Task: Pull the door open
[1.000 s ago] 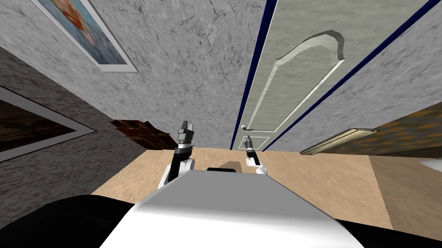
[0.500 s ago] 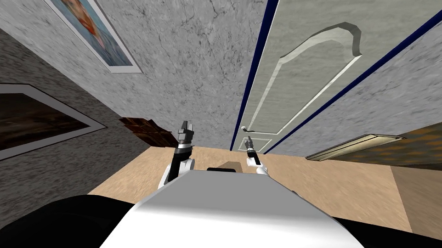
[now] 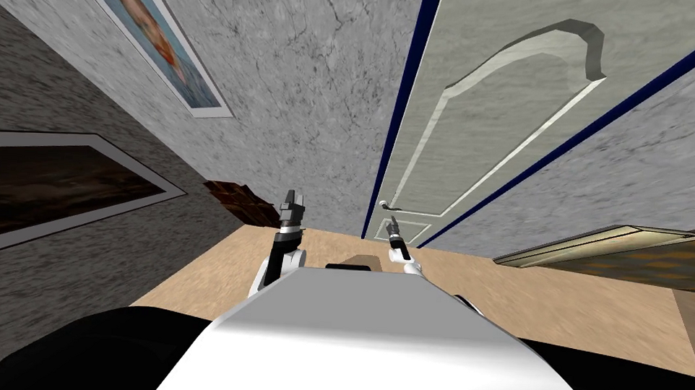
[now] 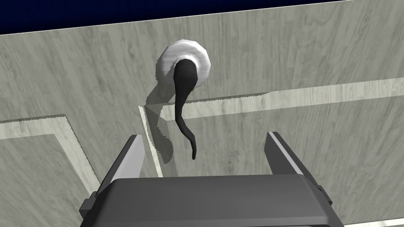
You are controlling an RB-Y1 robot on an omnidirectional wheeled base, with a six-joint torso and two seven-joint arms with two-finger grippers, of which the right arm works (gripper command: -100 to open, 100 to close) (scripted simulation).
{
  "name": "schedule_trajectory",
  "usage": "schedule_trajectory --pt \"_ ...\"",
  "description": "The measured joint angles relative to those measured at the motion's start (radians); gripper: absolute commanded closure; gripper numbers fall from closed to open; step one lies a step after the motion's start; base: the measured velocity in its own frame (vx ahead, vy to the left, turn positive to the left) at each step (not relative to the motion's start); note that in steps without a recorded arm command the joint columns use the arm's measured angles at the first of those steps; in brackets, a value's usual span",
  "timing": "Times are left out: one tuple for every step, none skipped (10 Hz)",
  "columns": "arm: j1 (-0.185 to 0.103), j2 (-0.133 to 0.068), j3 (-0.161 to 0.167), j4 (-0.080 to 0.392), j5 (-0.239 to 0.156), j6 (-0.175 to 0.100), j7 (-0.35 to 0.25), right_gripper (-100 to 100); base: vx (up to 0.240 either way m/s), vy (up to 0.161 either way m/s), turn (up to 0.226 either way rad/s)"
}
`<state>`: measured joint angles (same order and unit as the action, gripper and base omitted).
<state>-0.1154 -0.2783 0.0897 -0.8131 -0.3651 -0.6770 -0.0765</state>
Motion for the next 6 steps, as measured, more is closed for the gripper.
schedule_trajectory --pt "-0.005 -0.003 0.0 0.009 -0.004 0.004 0.001 -100 0.005 -0.079 0.023" --pt "-0.014 -0.005 0.0 0.027 -0.007 0.002 0.0 -100 0.006 -0.071 0.088" --pt "-0.019 -0.008 0.0 0.041 -0.011 0.001 -0.001 -100 0.007 -0.078 0.092" --pt "-0.027 -0.009 0.0 0.057 -0.016 0.001 0.0 -100 0.003 -0.036 0.019" --pt "-0.028 -0.009 0.0 0.059 -0.016 0.001 0.001 -100 0.127 0.019 0.144" --pt "-0.029 -0.022 -0.002 0.083 -0.018 -0.013 -0.013 -100 0.196 0.013 0.133"
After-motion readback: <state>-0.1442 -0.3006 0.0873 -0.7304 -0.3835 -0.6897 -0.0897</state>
